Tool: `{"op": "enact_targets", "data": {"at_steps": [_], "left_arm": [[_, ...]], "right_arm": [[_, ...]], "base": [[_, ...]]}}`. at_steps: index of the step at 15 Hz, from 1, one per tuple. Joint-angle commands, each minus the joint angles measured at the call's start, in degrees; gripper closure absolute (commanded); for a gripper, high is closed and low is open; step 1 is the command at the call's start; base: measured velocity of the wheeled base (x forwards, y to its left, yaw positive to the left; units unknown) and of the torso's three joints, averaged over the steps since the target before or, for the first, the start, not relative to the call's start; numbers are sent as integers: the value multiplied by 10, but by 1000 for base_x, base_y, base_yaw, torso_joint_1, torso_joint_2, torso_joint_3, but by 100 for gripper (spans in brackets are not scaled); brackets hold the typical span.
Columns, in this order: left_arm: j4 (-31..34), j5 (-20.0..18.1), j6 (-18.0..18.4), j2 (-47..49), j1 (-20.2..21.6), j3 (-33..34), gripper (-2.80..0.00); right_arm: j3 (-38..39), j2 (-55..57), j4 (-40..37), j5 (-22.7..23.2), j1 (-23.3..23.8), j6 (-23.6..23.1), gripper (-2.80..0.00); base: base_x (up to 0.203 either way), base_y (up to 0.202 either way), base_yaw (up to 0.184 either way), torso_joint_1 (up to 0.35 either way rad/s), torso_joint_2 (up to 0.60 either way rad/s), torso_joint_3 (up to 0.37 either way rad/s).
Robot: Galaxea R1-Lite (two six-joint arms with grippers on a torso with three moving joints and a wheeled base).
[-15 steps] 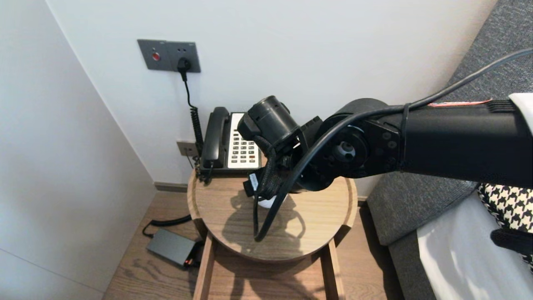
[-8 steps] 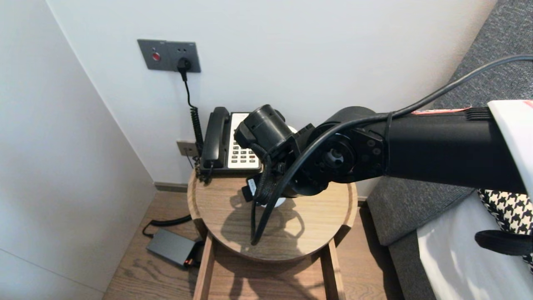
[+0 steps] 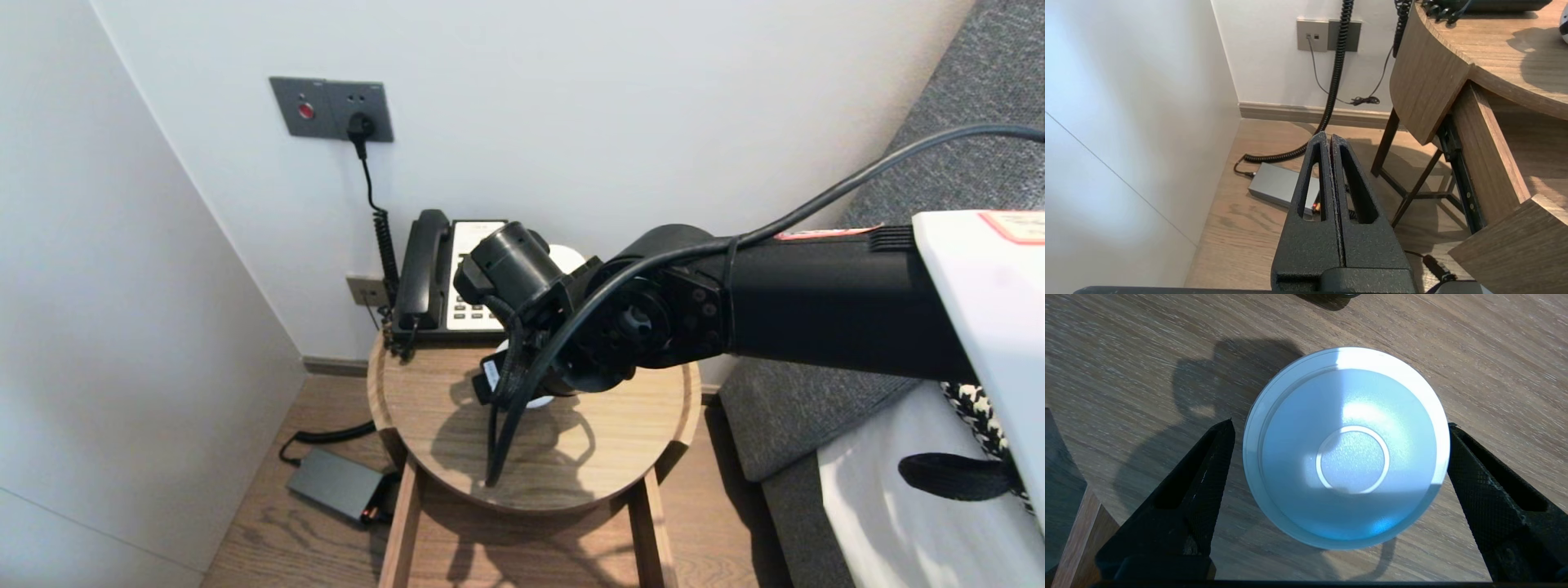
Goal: Put the remote controls on the table in the drawer one by one
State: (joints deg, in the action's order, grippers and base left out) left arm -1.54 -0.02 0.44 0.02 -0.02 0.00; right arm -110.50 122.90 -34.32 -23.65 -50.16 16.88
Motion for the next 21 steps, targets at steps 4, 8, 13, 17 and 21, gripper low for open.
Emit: {"op": "enact_targets", "data": {"at_steps": [4,8,13,17,21], "left_arm": [[0,0,0,0,0,7,0],[0,0,0,0,0,7,0],[0,0,0,0,0,7,0],[0,0,0,0,0,7,0],[0,0,0,0,0,7,0]], "right_arm": [[-1,4,0,-2,1,1,-280],[-1,8,9,-2,1,-2,-280],[-1,12,9,-2,4,-2,-280],[-1,14,9,-2,7,-3,0],[-1,9,7,-2,7,0,0]], "base": [[0,0,0,0,0,0],[0,0,0,0,0,0],[0,0,0,0,0,0],[0,0,0,0,0,0],[0,0,0,0,0,0]]}}
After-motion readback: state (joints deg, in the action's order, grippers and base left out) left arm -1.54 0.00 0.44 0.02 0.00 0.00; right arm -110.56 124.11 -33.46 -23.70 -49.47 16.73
